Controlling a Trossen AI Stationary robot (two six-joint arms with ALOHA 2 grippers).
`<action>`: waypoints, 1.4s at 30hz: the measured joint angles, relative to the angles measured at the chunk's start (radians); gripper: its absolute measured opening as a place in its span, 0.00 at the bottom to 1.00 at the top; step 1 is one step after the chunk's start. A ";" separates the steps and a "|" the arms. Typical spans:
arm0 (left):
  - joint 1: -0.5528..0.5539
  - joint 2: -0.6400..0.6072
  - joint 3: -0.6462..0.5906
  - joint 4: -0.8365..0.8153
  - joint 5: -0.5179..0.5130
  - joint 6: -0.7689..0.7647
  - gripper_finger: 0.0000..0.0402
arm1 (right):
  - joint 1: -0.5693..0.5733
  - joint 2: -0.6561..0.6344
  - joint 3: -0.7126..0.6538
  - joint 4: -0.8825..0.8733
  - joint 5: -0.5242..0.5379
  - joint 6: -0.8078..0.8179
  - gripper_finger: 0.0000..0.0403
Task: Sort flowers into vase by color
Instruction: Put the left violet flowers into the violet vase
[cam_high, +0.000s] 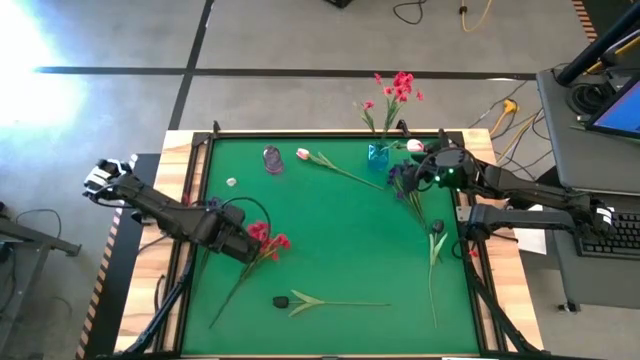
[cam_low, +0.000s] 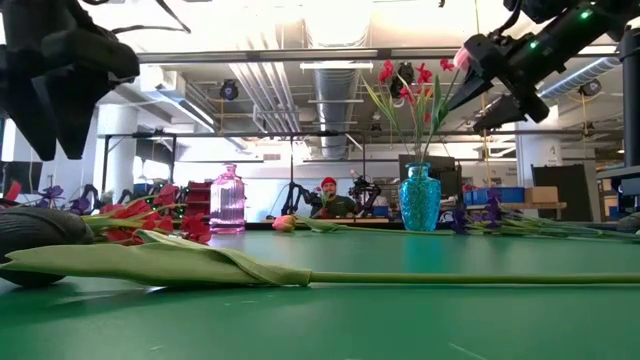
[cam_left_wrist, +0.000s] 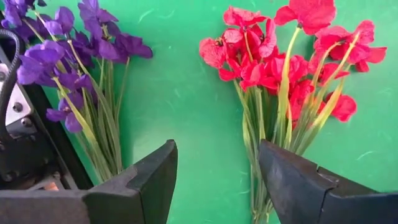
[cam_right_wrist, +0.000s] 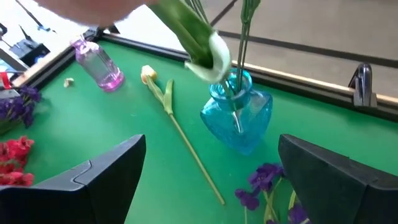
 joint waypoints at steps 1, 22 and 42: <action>-0.003 0.000 0.000 0.000 -0.001 -0.005 0.52 | 0.000 0.000 0.000 0.013 0.000 -0.005 0.89; 0.043 0.156 -0.003 -0.027 -0.062 -0.024 0.52 | 0.000 0.001 0.000 0.060 -0.004 -0.014 0.89; 0.064 0.174 -0.199 -0.058 0.037 -0.138 0.52 | 0.000 0.001 0.000 0.060 -0.004 -0.013 0.89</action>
